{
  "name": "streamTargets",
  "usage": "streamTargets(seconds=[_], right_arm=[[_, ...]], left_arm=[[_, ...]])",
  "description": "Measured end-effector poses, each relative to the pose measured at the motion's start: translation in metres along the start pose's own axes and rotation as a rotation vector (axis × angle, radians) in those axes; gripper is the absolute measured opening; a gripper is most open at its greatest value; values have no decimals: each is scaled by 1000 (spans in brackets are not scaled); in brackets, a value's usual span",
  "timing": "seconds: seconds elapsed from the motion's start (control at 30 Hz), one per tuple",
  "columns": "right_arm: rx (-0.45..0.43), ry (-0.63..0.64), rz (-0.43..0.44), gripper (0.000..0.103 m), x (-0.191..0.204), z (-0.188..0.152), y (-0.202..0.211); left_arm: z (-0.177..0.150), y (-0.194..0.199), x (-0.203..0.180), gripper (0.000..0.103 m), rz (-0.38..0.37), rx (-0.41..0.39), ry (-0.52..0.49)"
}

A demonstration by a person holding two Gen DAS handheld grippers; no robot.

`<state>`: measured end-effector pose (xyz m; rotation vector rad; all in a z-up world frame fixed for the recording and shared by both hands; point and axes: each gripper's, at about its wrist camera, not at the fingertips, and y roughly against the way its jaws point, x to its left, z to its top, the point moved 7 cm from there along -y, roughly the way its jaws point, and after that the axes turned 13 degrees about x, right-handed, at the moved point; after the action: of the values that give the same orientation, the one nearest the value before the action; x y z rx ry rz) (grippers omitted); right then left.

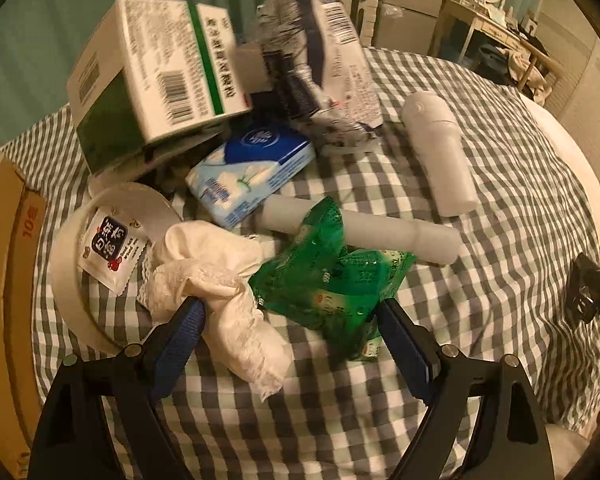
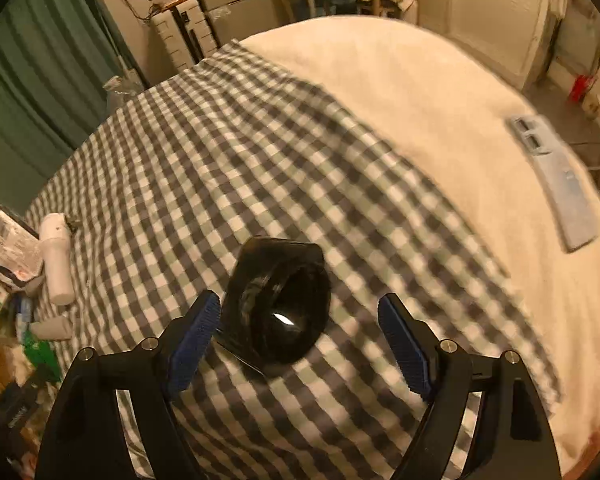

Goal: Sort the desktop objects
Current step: 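Grasp the black cup-shaped object with the right gripper while the left grasps the white lace cloth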

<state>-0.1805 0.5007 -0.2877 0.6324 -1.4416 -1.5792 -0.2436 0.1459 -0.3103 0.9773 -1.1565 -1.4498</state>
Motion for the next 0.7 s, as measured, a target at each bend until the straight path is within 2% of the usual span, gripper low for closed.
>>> streamTargets(seconds=[0.17, 0.3, 0.43, 0.63, 0.7], right_arm=[[19, 18, 5, 80, 6, 7, -18], [12, 20, -7, 66, 4, 10, -24], [0, 2, 22, 65, 1, 9, -21], [-4, -6, 38, 65, 0, 8, -19], [-4, -8, 42, 65, -1, 8, -19]], left_arm=[[-2, 0, 8, 93, -53, 5, 27], [-2, 9, 11, 93, -89, -14, 53], [1, 14, 5, 93, -110, -30, 38], [16, 10, -14, 93, -59, -75, -44], [19, 0, -19, 93, -42, -57, -68]])
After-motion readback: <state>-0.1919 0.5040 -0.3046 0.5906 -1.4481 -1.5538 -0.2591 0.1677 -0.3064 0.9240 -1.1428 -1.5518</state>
